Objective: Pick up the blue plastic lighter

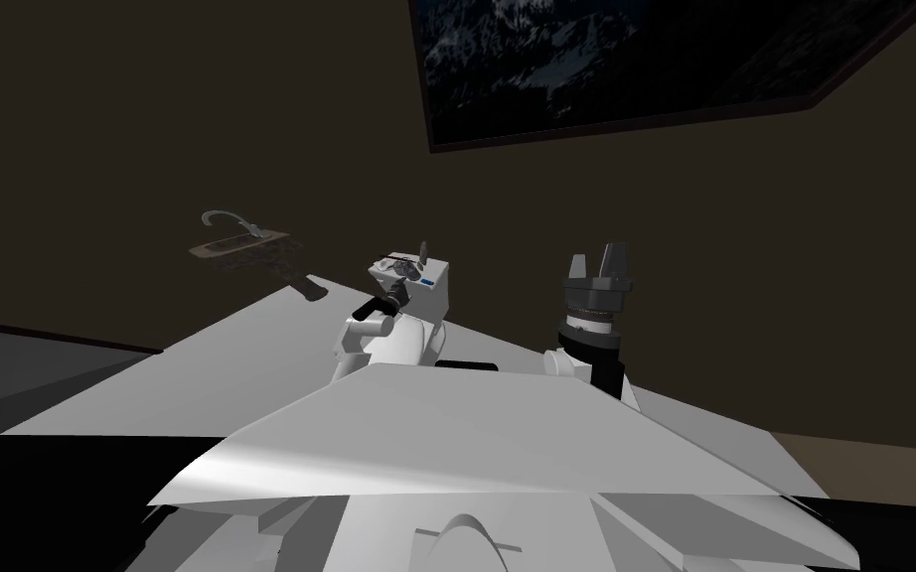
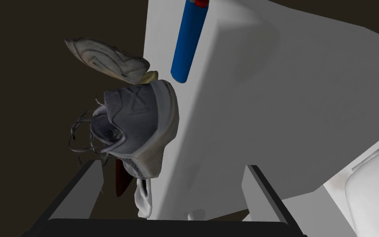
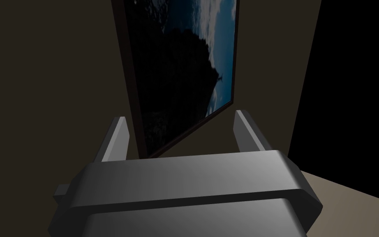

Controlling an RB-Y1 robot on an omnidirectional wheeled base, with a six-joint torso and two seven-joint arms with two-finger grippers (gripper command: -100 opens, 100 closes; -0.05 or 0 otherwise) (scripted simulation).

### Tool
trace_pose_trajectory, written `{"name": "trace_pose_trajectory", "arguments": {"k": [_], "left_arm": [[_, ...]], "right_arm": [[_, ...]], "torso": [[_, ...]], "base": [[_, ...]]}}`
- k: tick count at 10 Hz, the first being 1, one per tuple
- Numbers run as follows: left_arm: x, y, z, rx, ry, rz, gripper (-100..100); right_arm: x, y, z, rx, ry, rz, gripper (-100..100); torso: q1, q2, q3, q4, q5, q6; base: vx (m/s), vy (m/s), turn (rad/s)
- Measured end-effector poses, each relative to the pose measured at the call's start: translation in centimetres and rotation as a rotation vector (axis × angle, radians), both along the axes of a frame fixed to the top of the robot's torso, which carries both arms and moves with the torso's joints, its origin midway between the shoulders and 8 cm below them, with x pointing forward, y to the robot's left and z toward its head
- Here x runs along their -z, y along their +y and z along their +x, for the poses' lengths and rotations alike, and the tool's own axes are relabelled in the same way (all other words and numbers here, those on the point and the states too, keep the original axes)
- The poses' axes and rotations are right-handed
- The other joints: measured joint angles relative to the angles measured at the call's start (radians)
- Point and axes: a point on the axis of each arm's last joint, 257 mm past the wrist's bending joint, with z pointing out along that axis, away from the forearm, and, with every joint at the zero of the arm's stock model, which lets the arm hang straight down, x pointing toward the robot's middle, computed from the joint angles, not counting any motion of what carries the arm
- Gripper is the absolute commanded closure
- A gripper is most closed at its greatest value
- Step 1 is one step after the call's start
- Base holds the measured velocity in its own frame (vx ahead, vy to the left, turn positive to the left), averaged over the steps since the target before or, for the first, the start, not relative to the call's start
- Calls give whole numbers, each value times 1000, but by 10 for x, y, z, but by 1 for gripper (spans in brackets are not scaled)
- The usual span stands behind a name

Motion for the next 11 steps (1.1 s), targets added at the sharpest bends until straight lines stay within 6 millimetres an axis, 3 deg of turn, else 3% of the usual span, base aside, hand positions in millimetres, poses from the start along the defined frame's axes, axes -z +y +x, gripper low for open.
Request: {"name": "trace_pose_trajectory", "arguments": {"k": [11], "left_arm": [[-1,-7,-20,25,162,-61,-100]], "right_arm": [[0,0,0,0,0,0,0]], "torso": [[0,-1,-1,0,0,0]], "base": [[10,13,-23]]}}
